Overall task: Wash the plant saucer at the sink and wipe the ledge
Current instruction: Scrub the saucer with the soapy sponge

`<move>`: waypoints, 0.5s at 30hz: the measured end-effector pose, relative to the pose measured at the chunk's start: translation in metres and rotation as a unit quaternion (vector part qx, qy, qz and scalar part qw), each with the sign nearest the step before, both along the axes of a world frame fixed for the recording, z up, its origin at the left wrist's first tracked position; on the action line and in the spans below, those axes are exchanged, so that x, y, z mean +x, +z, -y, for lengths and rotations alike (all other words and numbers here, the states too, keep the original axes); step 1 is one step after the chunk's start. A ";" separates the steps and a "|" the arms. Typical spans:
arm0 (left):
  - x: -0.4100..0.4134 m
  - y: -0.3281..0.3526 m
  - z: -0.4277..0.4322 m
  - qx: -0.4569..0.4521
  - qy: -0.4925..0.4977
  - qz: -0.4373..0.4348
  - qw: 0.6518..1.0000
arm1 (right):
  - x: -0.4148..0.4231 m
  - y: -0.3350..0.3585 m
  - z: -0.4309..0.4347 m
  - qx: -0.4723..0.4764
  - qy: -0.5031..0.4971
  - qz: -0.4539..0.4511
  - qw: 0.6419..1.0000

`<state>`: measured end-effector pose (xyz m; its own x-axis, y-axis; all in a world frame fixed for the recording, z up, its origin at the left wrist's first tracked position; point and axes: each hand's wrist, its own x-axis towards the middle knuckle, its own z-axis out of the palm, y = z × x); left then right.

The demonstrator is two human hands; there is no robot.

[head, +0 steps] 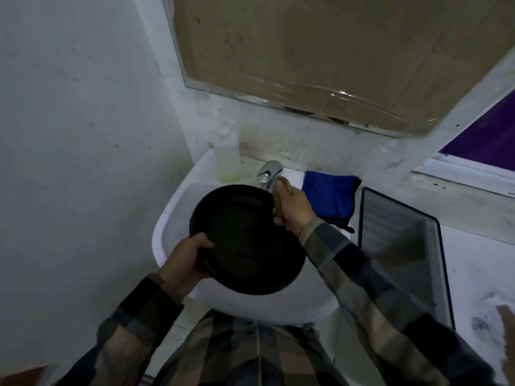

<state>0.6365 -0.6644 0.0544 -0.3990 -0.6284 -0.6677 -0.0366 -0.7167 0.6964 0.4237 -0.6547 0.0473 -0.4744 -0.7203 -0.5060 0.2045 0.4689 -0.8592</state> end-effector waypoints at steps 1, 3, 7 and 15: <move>-0.002 0.003 0.000 -0.003 -0.002 -0.006 1.000 | 0.000 0.006 0.002 -0.012 0.020 -0.046 0.999; -0.007 0.005 0.002 -0.014 -0.008 -0.031 0.999 | 0.001 0.017 0.003 -0.054 0.062 -0.131 0.988; -0.019 0.005 0.006 -0.066 -0.032 -0.102 0.992 | 0.016 0.018 -0.006 -0.067 0.260 -0.344 0.900; -0.037 -0.002 0.004 -0.121 0.002 -0.111 0.986 | 0.051 0.011 -0.025 -0.077 0.439 -0.424 0.788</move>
<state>0.5994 -0.6688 0.0523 -0.5160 -0.7604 -0.3944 0.1381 -0.5283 0.8378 0.4749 -0.6296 0.0582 0.1204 -0.9813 -0.1501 -0.8201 -0.0131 -0.5721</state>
